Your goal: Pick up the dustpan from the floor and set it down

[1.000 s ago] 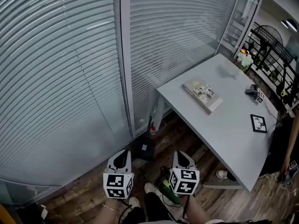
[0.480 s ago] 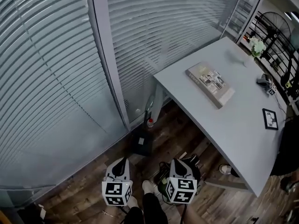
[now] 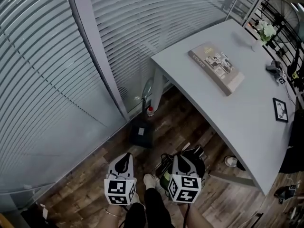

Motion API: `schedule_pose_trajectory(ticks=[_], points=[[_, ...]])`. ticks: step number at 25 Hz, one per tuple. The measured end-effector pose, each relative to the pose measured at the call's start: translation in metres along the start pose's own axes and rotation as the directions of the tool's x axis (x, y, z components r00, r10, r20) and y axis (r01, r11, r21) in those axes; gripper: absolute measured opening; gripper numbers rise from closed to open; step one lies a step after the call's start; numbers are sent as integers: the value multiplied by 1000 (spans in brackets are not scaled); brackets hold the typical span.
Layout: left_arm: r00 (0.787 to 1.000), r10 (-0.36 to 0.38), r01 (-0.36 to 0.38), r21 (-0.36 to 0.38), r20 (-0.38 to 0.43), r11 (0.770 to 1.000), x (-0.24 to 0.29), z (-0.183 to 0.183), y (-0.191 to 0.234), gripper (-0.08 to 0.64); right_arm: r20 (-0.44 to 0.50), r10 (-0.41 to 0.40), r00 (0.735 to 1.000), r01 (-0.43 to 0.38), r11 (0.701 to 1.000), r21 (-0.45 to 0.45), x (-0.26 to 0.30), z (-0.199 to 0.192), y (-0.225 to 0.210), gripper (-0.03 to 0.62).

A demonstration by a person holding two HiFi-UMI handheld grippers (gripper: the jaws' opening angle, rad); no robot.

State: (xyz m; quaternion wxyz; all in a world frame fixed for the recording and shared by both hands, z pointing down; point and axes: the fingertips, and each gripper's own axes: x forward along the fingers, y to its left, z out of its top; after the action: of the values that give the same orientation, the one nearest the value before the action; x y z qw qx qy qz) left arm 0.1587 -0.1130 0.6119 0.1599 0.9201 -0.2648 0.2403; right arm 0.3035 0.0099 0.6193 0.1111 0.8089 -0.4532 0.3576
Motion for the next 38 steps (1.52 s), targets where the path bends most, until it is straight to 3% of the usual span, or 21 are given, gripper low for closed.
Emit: schedule_pose_trajectory(ticks=[7, 8, 10, 18, 27, 38], points=[[1000, -3, 3, -5, 8, 1000, 9, 5, -8, 22, 0, -9, 1000, 9, 1000, 4, 2, 3, -10, 32], [1000, -9, 9, -7, 7, 1000, 11, 5, -9, 40, 0, -11, 1000, 11, 1000, 5, 3, 3, -11, 32], [1000, -18, 18, -9, 2, 1000, 16, 4, -10, 149, 1, -15, 1000, 15, 1000, 8, 4, 4, -14, 32], [1000, -29, 29, 1, 2, 1000, 39, 5, -6, 216, -2, -28, 1000, 28, 999, 16, 16, 3, -23, 32], [1000, -13, 13, 36, 3, 999, 70, 4, 0, 219, -9, -39, 999, 39, 999, 24, 30, 2, -30, 32], [1000, 1, -1, 12, 6, 1000, 109, 4, 2, 219, -7, -51, 999, 51, 998, 25, 49, 8, -40, 32]])
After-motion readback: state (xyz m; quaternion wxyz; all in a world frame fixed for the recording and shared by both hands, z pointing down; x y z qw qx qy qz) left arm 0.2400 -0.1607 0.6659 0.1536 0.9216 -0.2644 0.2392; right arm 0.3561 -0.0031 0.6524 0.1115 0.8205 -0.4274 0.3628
